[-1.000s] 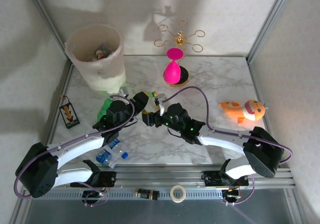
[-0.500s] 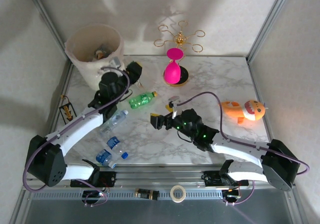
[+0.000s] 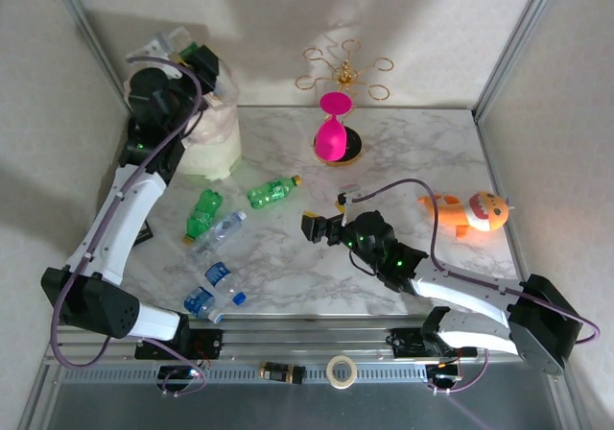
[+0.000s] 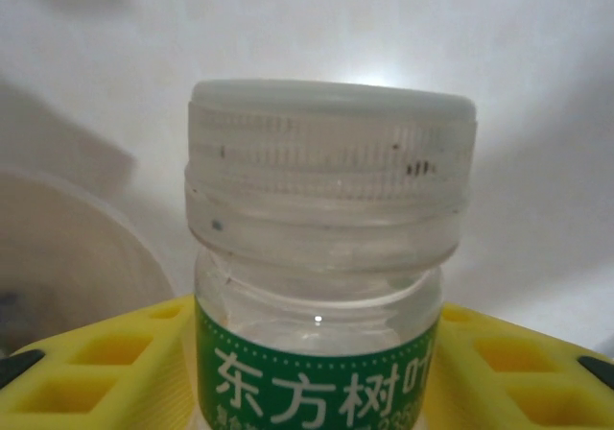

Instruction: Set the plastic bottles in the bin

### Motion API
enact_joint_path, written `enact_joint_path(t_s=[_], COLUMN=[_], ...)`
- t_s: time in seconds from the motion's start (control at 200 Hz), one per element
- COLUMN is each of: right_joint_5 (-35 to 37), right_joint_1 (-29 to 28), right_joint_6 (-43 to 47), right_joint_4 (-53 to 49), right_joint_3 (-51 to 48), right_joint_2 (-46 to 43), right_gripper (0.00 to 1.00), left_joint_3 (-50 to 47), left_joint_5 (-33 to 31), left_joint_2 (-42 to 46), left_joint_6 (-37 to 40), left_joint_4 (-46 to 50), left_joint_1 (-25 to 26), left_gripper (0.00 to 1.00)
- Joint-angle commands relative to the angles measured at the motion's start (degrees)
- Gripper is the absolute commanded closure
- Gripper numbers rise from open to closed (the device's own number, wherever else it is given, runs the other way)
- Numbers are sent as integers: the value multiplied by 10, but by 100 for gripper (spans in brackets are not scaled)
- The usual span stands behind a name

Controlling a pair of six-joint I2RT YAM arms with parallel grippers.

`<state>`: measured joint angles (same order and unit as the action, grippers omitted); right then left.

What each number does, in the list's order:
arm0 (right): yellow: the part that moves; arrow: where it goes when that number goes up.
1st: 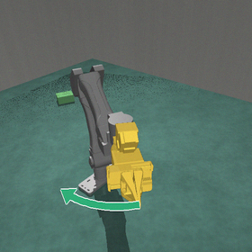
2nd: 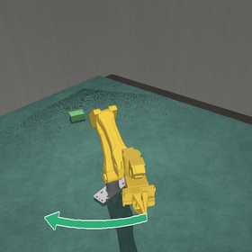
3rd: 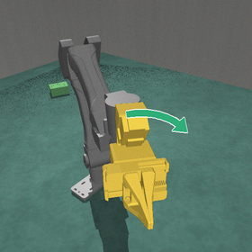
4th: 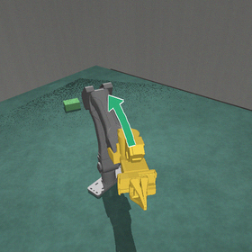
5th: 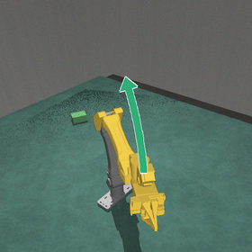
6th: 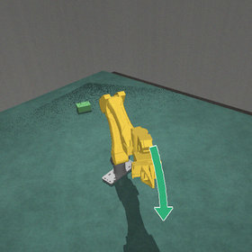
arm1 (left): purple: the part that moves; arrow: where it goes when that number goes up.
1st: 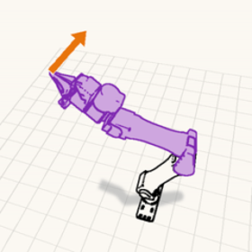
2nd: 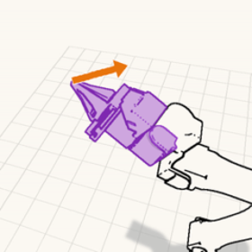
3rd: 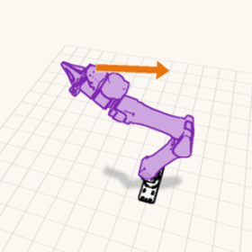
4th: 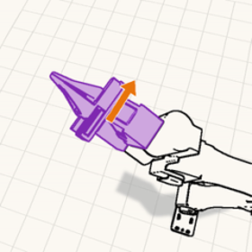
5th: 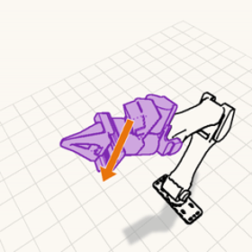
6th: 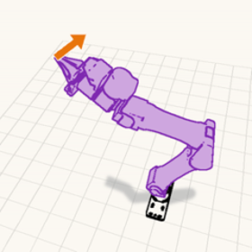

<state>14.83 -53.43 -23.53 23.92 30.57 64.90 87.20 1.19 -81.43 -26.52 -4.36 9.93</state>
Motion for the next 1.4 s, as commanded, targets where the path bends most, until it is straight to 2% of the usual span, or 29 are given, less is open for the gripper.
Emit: enact_joint_path(t_s=[0.0, 0.356, 0.736, 0.796, 0.831, 0.896, 1.011, 1.092, 1.172, 1.397], right_joint_5=[38, 49, 59, 60, 61, 64, 68, 68, 68, 83], right_joint_1=[5, 7, 8, 8, 8, 8, 8, 8, 8, 9], right_joint_6=[-12, -25, -29, -30, -30, -33, -36, -38, -40, -50], right_joint_4=[-20, -38, -64, -70, -72, -73, -69, -67, -68, -53], right_joint_3=[0, 3, 10, 12, 11, 9, 4, 3, 4, 0], right_joint_2=[-4, 2, 0, -2, -5, -9, -13, -12, -9, 4], right_gripper=[1, 1, 1, 1, 1, 1, 1, 1, 1, 1], left_joint_3=[31, 35, 65, 68, 68, 70, 74, 75, 77, 54], left_joint_5=[-37, -86, -46, -40, -36, -28, -17, -16, -14, 0], left_joint_2=[-16, -71, -173, -181, -184, -188, -190, -187, -179, -125], left_joint_6=[57, 77, 65, 62, 59, 56, 48, 42, 39, 15], left_joint_4=[31, 24, 60, 61, 63, 63, 69, 75, 77, 53], left_joint_1=[-26, -89, -101, -101, -101, -101, -101, -101, -101, -99], left_gripper=[100, 100, 100, 96, 92, 78, 39, 19, 9, 1])
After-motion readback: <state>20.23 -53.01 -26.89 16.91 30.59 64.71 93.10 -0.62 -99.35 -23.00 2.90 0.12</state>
